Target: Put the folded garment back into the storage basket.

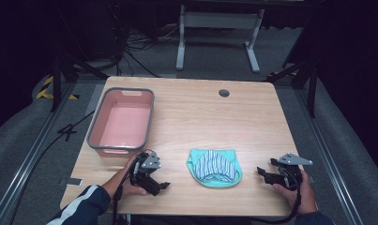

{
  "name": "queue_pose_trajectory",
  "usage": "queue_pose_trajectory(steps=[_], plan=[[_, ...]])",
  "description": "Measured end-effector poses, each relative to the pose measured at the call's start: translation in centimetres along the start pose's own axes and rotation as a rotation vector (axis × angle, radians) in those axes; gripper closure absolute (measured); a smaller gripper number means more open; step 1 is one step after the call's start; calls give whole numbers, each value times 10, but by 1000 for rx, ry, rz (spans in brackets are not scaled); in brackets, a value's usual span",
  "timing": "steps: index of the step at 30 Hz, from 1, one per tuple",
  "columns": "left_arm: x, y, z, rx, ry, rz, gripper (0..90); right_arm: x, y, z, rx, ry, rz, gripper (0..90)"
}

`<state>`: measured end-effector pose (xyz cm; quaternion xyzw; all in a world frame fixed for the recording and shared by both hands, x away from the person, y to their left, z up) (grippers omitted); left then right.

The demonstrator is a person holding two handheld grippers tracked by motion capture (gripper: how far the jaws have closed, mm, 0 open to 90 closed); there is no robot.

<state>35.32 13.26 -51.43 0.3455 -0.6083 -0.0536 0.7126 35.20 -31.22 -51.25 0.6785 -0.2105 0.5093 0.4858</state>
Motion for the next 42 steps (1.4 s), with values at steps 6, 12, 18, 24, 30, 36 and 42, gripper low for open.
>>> queue_pose_trajectory(steps=[6,12,18,24,30,36,42], plan=[[0,0,-1,-7,-9,0,0,-1,2,2,-17,-10,-6,254],[0,0,-1,-9,-12,3,3,-1,3,3,-18,-14,-27,241],[1,0,0,-4,-13,-1,37,0,3,3,-11,-13,-36,235],[2,2,0,-5,-8,-3,73,1,2,3,-7,-8,-46,227],[4,3,2,-19,-6,17,161,1,1,3,-8,-8,-45,224],[6,1,3,-27,-11,27,196,1,2,3,-3,-6,-46,224],[8,4,3,-38,-35,19,194,1,1,3,-4,-5,-46,224]])
Point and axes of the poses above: each handheld gripper's, and its own axes: y roughly backward along the jaws, x roughly out of its top, z roughly to its right, the point moved 4 cm from there along -y, roughly forward along the jaws, and after that the axes turned 15 degrees about z, right-handed, at the moved point
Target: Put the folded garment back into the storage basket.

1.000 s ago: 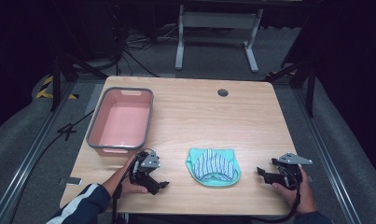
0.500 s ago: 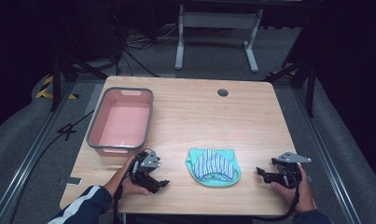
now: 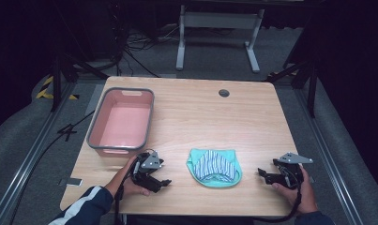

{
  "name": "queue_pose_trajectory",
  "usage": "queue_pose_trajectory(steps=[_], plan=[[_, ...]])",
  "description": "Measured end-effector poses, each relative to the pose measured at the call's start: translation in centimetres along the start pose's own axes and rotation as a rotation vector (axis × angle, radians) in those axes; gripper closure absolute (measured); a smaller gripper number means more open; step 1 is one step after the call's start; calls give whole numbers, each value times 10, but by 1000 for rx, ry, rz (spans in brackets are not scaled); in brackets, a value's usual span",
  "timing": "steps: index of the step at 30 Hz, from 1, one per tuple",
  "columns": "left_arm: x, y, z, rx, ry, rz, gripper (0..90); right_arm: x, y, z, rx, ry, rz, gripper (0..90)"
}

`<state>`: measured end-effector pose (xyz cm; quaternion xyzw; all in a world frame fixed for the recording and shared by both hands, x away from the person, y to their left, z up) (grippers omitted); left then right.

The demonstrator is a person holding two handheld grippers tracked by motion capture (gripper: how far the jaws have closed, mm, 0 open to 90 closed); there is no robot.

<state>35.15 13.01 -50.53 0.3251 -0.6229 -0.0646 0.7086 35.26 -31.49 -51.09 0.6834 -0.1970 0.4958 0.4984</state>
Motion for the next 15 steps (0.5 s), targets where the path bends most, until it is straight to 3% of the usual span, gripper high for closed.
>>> queue_pose_trajectory(steps=[7,9,15], plan=[[5,-1,1,8,-22,-5,218,3,1,-4,19,1,-4,251],[7,-1,1,27,-28,-2,238,8,3,-7,37,-6,15,253],[15,-6,1,30,-38,-10,296,17,6,-17,71,5,40,268]])
Point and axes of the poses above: each handheld gripper's, and its own axes: y roughly backward along the jaws, x roughly out of its top, z roughly to its right, the point moved 4 cm from there along -y, roughly forward along the jaws, and after that the axes turned 15 degrees about z, right-handed, at the moved point
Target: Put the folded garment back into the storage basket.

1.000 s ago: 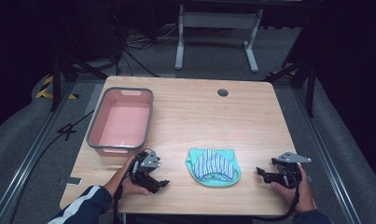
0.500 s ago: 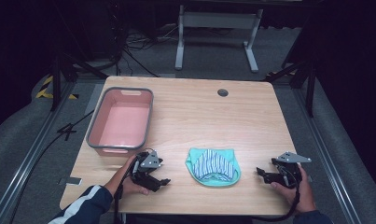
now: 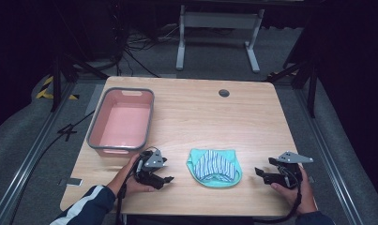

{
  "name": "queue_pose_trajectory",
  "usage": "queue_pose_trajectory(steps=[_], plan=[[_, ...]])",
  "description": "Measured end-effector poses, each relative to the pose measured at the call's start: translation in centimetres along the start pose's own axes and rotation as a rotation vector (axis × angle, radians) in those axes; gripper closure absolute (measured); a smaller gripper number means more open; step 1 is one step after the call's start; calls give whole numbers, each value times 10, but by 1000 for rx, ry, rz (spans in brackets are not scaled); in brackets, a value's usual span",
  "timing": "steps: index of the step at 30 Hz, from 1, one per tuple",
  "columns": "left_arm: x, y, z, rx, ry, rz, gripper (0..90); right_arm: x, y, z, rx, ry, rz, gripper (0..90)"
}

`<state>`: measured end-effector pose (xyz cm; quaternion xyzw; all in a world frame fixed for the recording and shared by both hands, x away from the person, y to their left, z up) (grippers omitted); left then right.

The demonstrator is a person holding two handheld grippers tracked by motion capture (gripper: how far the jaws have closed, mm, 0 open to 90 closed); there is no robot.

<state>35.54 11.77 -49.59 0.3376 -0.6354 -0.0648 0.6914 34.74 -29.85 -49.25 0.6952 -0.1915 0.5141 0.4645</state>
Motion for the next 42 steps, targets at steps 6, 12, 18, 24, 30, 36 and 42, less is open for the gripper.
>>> queue_pose_trajectory(steps=[6,12,18,24,30,36,42], plan=[[11,-12,3,1,-18,-20,390,11,-5,-20,48,30,1,296],[22,-23,0,35,16,-15,377,21,-15,-36,86,57,-4,318],[31,-33,-3,68,42,-23,365,27,-29,-49,96,97,-34,318],[36,-48,-7,99,45,-39,357,27,-39,-52,86,87,-57,316],[44,-62,-12,121,79,-33,354,27,-44,-51,81,83,-64,327],[47,-71,-10,126,89,-17,355,28,-47,-54,83,108,-69,340],[45,-79,-11,132,87,-41,347,31,-52,-57,87,111,-75,347]])
Point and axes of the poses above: each handheld gripper's, and its own axes: y roughly backward along the jaws, x roughly out of its top, z roughly to its right, the point moved 4 cm from there along -y, roughly forward along the jaws, and after that the axes turned 15 degrees about z, right-handed, at the moved point
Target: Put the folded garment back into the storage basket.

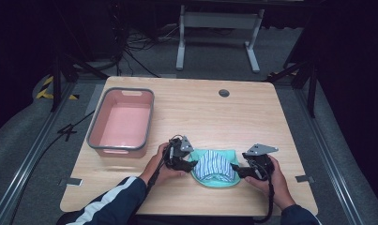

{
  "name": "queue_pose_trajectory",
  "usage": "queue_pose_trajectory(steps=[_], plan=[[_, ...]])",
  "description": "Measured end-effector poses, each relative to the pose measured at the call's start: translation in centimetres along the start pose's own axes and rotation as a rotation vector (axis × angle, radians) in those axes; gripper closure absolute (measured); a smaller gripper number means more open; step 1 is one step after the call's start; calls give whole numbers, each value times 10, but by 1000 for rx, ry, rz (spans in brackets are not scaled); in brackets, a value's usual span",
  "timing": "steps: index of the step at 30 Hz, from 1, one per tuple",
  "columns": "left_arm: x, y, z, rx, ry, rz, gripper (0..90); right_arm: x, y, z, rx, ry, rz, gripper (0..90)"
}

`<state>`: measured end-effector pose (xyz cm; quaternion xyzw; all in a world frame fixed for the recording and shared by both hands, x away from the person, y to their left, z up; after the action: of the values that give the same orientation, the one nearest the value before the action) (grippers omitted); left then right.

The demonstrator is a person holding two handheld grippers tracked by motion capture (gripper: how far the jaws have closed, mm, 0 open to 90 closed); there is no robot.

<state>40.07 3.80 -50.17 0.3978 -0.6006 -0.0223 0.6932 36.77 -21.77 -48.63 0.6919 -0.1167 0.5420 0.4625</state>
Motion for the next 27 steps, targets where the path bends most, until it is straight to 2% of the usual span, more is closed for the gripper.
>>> queue_pose_trajectory(steps=[3,7,10,13,16,18,20,23,25,27], plan=[[-1,-1,-2,8,12,5,335,-1,-3,-2,-1,3,-13,347],[-3,-2,-4,-2,40,8,302,-3,-8,-2,-13,2,-29,329],[-3,-3,-5,-5,41,10,294,-8,-13,-2,-17,-5,-61,295],[-3,-3,-4,-9,47,12,288,-8,-14,-1,-19,-15,-61,273],[-3,-4,-4,-19,55,9,264,-10,-16,0,7,-49,-60,317],[-2,-5,-4,-20,52,8,256,-9,-16,0,13,-45,-61,319],[-2,-6,-4,-22,48,10,249,-9,-17,-1,20,-41,-64,349],[-2,-5,-4,-24,41,11,253,-7,-15,-6,50,-33,-64,486],[-2,-5,-2,-50,29,17,302,-6,-15,-8,64,-27,-65,573],[-1,-4,0,-61,24,15,371,-6,-16,-11,72,-28,-61,622]])
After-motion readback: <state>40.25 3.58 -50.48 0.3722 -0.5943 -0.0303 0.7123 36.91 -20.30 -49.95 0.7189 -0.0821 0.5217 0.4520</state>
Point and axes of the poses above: each handheld gripper's, and its own axes: y roughly backward along the jaws, x roughly out of its top, z roughly to its right, the point moved 4 cm from there along -y, roughly forward along the jaws, and after that the axes turned 15 degrees about z, right-handed, at the moved point
